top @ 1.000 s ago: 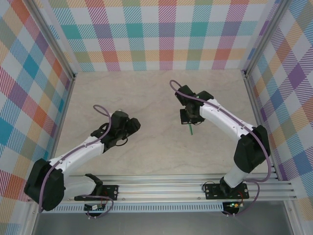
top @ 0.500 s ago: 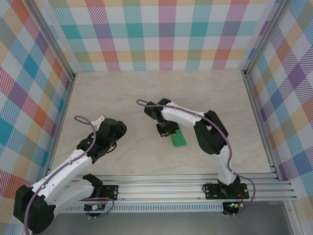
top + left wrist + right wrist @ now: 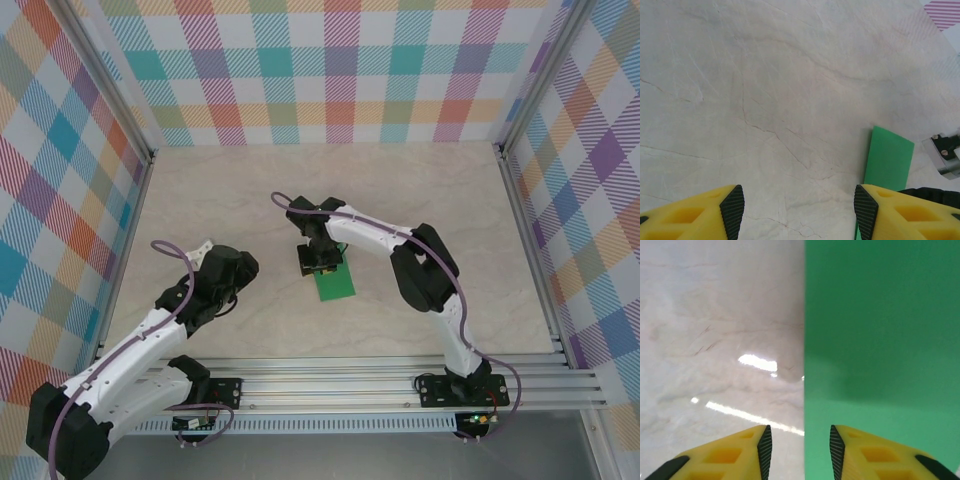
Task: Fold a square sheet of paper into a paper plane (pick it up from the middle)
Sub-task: Turn over the paper at the center of the table, then third fold the triangle at the center of the table.
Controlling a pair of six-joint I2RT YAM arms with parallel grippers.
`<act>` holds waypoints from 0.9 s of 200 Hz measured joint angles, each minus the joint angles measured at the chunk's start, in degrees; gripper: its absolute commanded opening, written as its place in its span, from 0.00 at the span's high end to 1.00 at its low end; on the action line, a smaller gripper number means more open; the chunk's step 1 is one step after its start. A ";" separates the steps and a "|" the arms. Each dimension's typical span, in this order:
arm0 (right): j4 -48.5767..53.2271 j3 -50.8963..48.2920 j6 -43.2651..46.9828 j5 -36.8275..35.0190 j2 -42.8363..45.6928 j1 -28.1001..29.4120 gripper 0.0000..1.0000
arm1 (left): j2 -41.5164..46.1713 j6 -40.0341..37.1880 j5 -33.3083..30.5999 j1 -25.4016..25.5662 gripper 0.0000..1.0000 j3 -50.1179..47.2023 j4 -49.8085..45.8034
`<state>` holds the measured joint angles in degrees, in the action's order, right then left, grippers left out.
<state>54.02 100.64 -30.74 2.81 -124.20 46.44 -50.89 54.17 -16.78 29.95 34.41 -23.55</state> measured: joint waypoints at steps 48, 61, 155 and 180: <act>-11.37 -19.02 0.17 7.82 17.64 -8.26 0.54 | -11.96 -3.50 10.08 -0.09 0.63 1.46 7.28; -14.43 -23.82 0.37 9.55 21.29 -11.65 0.54 | -18.23 -4.90 13.90 0.39 0.73 4.04 9.01; -27.89 -38.10 1.29 21.27 24.30 -20.79 0.53 | -48.63 -9.90 31.98 3.37 0.93 21.68 17.92; -29.22 -38.07 1.49 22.47 24.09 -20.79 0.54 | -52.06 -10.40 32.17 3.41 0.96 22.88 17.75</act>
<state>24.80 62.57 -29.26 25.28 -100.12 25.65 -102.96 43.77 15.40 33.36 57.30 -5.80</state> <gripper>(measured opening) 0.466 0.061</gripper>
